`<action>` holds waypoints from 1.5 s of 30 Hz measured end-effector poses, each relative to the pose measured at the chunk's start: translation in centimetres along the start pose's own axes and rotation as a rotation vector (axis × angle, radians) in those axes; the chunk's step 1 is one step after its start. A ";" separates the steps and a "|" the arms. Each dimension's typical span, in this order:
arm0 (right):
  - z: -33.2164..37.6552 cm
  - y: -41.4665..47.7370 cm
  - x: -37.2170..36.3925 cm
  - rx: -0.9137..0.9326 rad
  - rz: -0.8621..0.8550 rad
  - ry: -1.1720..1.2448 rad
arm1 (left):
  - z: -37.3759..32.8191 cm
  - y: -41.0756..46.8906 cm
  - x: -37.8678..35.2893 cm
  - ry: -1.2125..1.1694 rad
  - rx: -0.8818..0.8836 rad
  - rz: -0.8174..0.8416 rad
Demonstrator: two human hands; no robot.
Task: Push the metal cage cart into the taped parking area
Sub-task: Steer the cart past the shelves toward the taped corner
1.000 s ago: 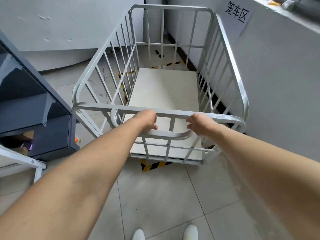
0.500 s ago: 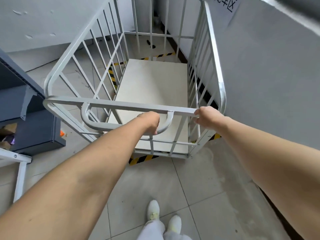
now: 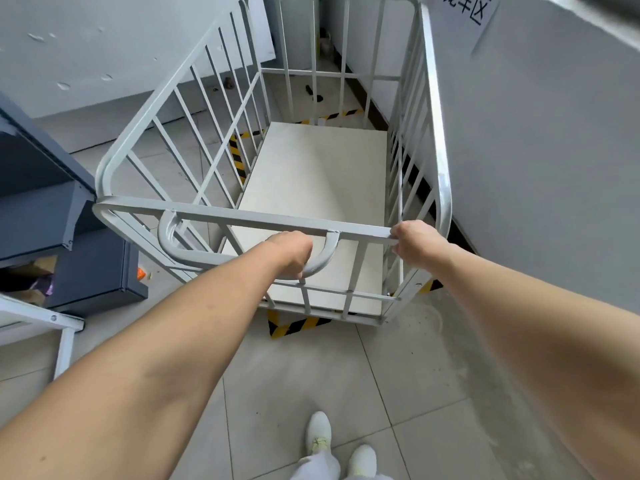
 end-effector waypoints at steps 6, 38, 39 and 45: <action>0.2 0.5 0.9 0.062 0.026 -0.031 | 1.4 0.0 0.3 -0.057 0.095 0.053; 0.0 -0.1 -0.8 0.038 0.064 -0.152 | 6.8 -2.9 -5.4 -0.429 0.191 0.142; 0.3 -0.2 -0.9 0.023 0.060 -0.147 | 7.3 -3.2 -5.6 -0.417 0.202 0.120; 0.6 -1.3 -2.0 -0.031 0.024 -0.169 | 6.5 -4.1 -6.1 -0.349 0.180 0.075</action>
Point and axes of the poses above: each hand's wrist, its own y-axis towards the middle knuckle, its own x-axis out of the back of the hand, z = x × y, the point moved 4 cm from there along y, towards the middle knuckle, and after that the axes turned 12 degrees about z, right-handed, at the moved point
